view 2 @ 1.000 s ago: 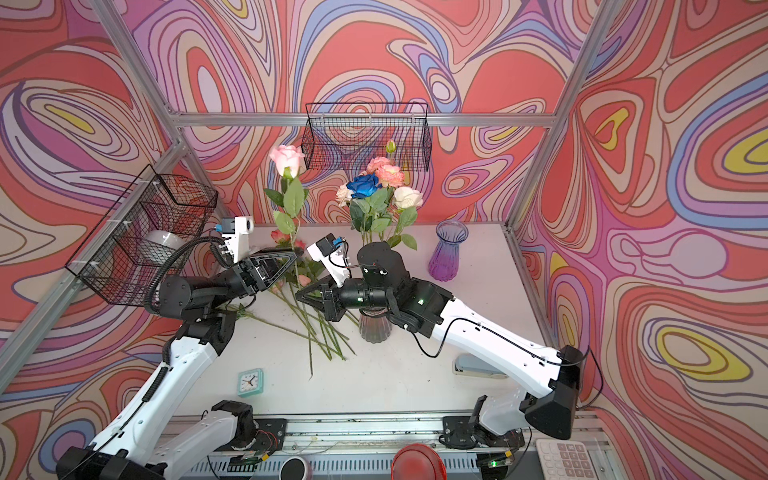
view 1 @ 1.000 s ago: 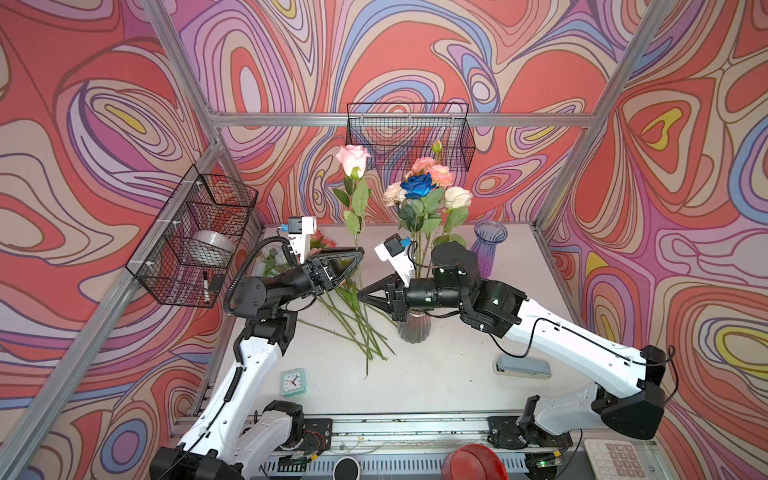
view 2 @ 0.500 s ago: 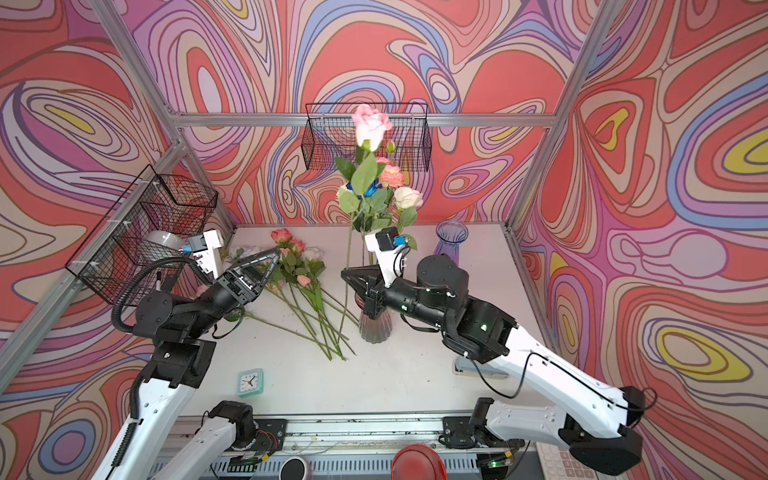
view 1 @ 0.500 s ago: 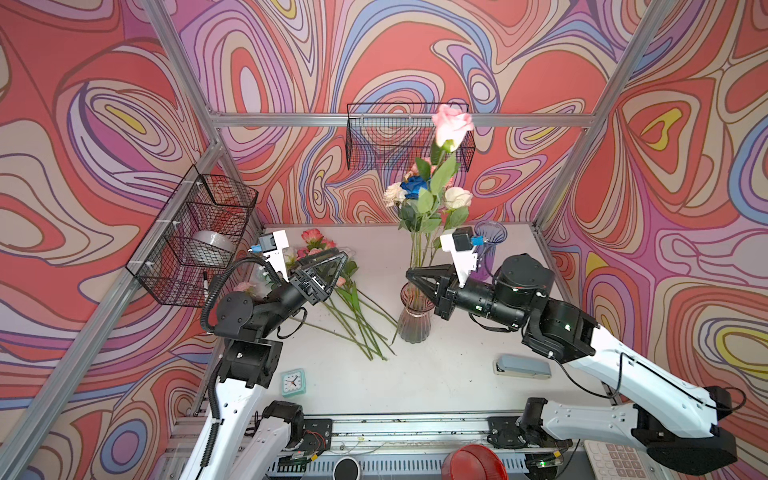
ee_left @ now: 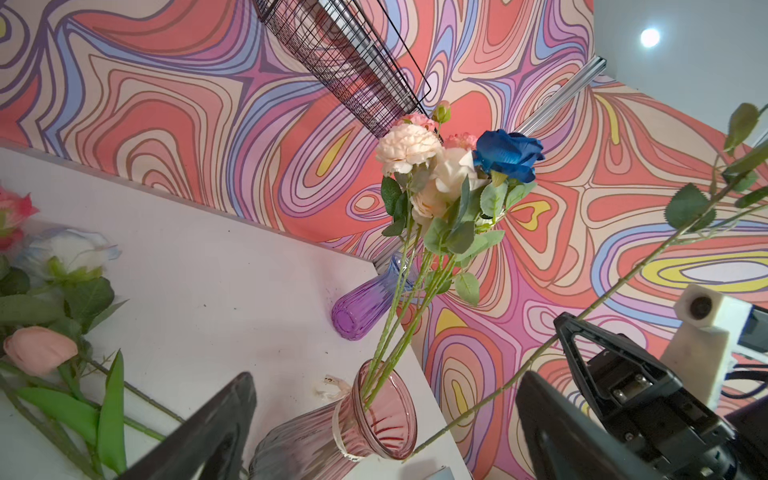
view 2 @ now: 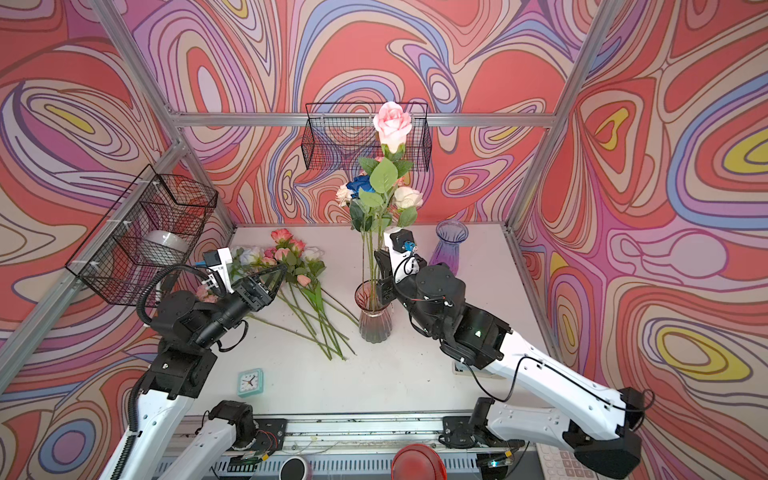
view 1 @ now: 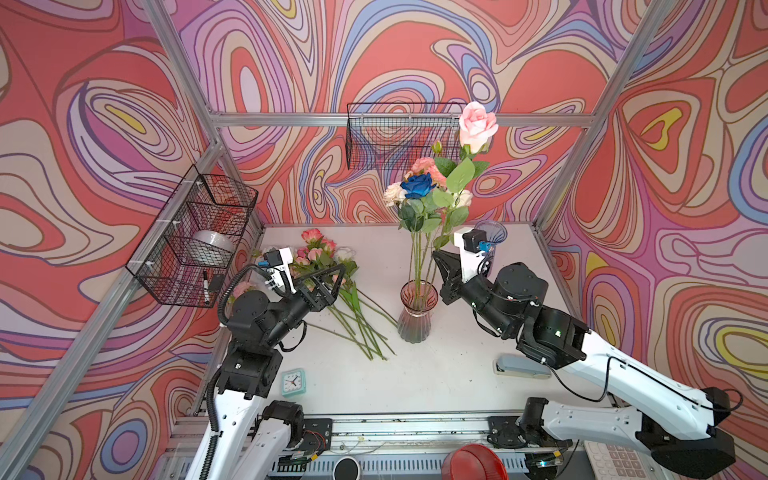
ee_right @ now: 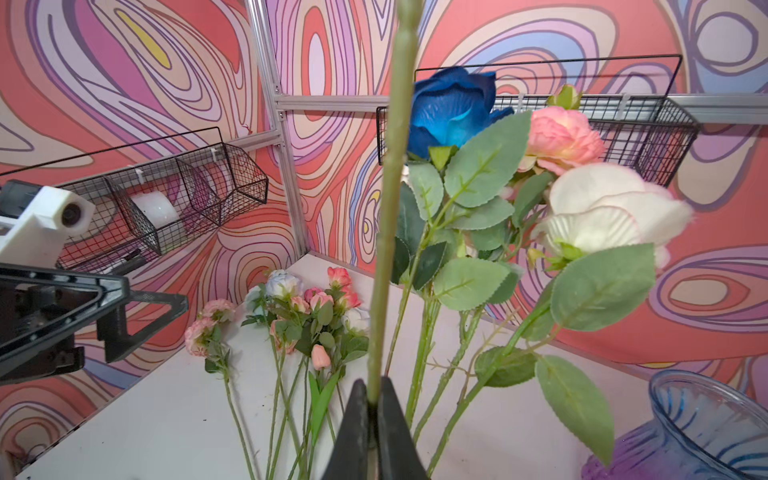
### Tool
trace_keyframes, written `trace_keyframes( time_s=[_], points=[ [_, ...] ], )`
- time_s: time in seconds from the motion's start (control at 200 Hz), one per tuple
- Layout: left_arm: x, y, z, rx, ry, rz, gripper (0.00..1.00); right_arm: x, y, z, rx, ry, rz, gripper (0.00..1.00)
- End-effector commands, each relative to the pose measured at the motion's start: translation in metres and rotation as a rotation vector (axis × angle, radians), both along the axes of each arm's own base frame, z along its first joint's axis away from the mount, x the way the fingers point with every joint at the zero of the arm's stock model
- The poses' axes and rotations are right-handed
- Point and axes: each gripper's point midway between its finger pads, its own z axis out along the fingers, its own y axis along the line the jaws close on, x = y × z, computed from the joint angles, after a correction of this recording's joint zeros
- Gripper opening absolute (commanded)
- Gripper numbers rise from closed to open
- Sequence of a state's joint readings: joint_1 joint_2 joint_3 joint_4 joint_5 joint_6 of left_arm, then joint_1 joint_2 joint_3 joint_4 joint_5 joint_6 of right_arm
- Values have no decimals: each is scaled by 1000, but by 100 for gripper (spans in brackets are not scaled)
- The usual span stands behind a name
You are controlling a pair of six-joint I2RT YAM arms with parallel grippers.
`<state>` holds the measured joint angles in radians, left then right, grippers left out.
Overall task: Arrange the flowers into the vase
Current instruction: 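Take the pink rose with the right gripper into the vase while left withdraws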
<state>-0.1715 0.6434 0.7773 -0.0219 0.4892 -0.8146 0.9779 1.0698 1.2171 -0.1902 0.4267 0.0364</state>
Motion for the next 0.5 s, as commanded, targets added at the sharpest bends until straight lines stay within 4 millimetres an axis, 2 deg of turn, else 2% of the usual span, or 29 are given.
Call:
trace_keyframes(
  time_s=[0.0, 0.245, 0.496],
  points=[
    [-3, 1, -2, 19, -10, 5, 100, 8, -2, 7, -5, -53, -51, 0],
    [0, 0, -11, 11, 14, 1, 100, 24, 3, -33, -17, 14, -65, 0],
    [6, 0, -29, -2, 69, 8, 100, 35, 4, -102, -28, 166, -85, 0]
  ],
)
